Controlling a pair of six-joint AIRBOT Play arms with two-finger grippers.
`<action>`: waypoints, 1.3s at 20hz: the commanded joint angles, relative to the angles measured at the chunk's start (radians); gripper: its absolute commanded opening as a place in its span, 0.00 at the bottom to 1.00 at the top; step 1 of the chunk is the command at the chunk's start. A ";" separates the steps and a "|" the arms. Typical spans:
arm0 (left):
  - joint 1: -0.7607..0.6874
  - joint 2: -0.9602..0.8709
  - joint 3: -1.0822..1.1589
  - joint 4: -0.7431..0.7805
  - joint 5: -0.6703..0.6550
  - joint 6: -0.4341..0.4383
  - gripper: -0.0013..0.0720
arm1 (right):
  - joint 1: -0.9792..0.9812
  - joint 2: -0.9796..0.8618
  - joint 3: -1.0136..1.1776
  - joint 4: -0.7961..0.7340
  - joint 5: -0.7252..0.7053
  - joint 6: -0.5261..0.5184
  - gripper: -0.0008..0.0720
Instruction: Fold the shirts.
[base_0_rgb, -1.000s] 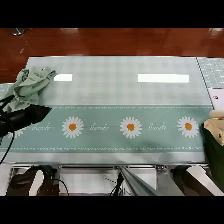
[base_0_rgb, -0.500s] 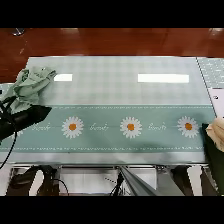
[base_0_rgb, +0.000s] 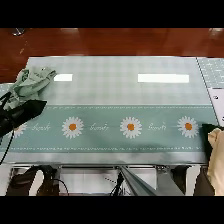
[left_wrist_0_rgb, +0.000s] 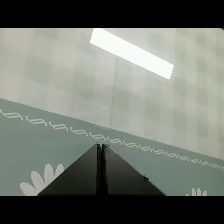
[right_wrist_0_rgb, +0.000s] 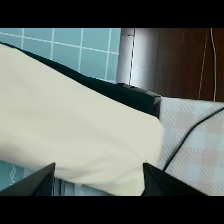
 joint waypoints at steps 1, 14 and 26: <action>0.001 -0.021 0.001 -0.048 0.062 -0.001 0.07 | -0.001 0.005 0.001 0.108 -0.100 -0.035 0.88; -0.358 -0.494 0.738 -0.021 -0.177 0.013 0.06 | 0.857 -0.346 0.154 0.834 -0.504 -0.354 0.03; -0.529 -0.689 0.629 0.725 -0.259 -0.271 0.07 | 1.379 -0.472 -0.144 0.080 -0.342 0.079 0.03</action>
